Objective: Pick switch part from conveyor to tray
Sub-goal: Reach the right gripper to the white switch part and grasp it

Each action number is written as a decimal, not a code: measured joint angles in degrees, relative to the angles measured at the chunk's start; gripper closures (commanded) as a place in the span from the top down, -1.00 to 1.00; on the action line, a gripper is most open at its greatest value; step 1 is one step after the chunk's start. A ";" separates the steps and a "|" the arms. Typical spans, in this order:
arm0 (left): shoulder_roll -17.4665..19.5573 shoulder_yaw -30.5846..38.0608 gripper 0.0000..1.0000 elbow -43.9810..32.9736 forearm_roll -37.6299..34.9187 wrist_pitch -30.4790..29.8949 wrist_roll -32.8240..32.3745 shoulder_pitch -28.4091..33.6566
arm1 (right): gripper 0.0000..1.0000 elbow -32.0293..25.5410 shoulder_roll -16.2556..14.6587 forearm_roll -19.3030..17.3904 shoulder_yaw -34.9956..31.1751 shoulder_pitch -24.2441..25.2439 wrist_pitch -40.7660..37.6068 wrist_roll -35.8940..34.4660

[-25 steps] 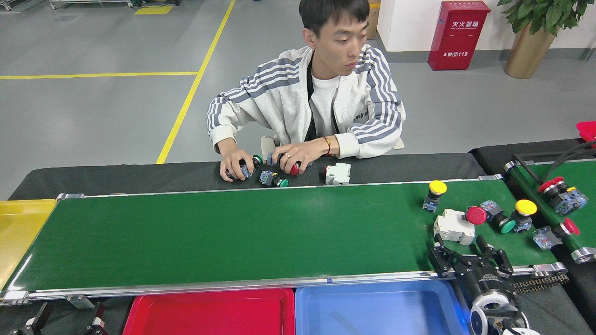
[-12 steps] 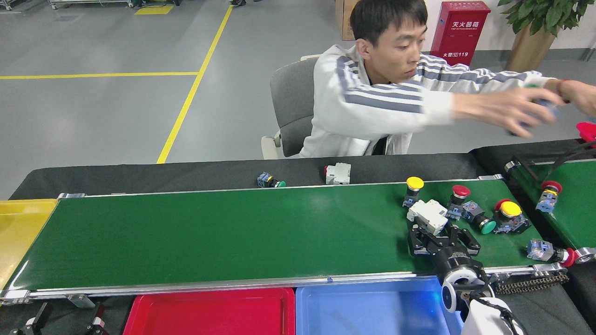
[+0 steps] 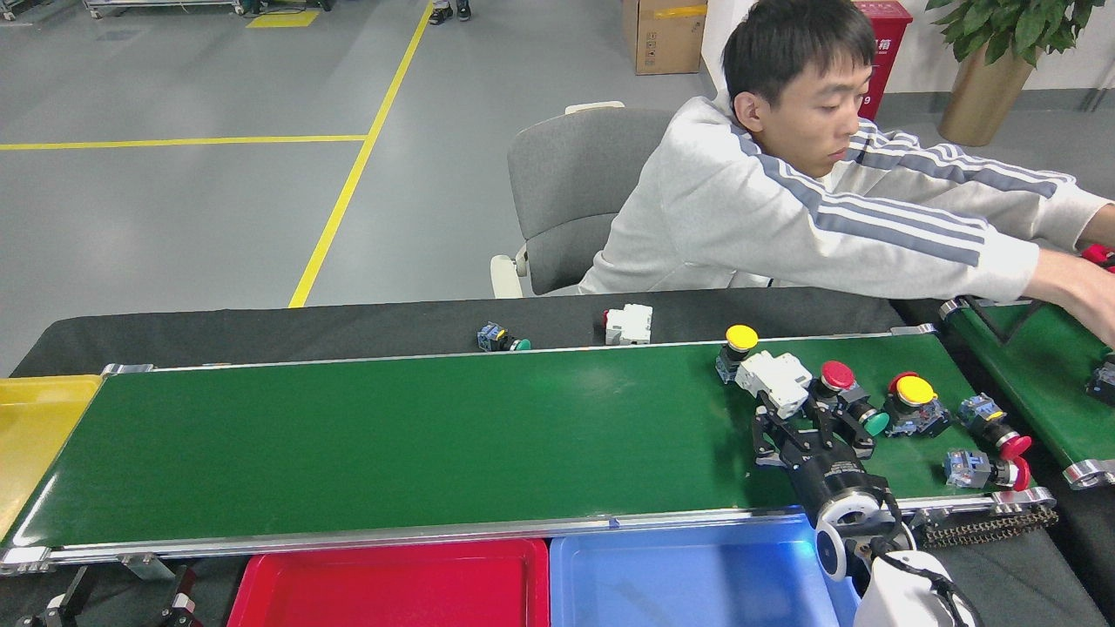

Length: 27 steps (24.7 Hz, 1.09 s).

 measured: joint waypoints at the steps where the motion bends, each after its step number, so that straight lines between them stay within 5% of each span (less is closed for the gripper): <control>1: 0.00 0.08 1.00 0.00 0.00 0.00 0.00 -0.01 | -0.98 -2.96 -0.22 -0.01 -0.20 2.34 -3.54 -0.36; 5: 0.00 0.35 1.00 -0.18 0.00 0.00 0.00 0.00 | -0.97 -12.38 -3.11 -1.61 -2.11 13.13 -20.57 -0.59; 6: 0.00 0.41 1.00 -0.21 0.00 0.00 0.00 0.00 | -0.77 -14.25 -3.70 -2.26 -2.56 16.29 -25.84 -0.62; 8: 0.00 0.57 1.00 -0.23 0.00 0.00 0.00 0.00 | 0.59 -16.52 -3.99 -2.75 -3.48 21.73 -32.56 -0.63; 9: 0.00 0.63 1.00 -0.23 0.00 0.00 0.00 0.01 | 1.00 -16.83 -3.99 -2.79 -3.93 23.51 -34.18 -0.65; 13: 0.01 0.66 1.00 -0.45 0.00 -0.01 0.00 0.05 | 1.00 -16.94 -3.74 -2.89 -6.80 24.99 -37.11 -0.66; 15: 0.02 0.69 1.00 -0.45 0.00 -0.02 0.00 0.12 | 1.00 -17.13 -1.27 -2.63 -8.78 24.93 -36.36 -0.96; 18: 0.02 0.69 1.00 -0.46 0.00 -0.05 0.00 0.13 | 0.98 -17.56 4.90 1.79 -9.03 24.00 -22.65 -0.89; 22: 0.03 0.69 1.00 -0.48 0.02 -0.07 0.00 0.13 | 0.98 -17.61 13.17 14.34 -4.60 22.05 3.90 -2.28; 27: 0.03 0.70 1.00 -0.49 0.03 -0.07 0.00 0.13 | 0.97 -17.60 13.49 16.16 2.85 22.04 18.63 -3.14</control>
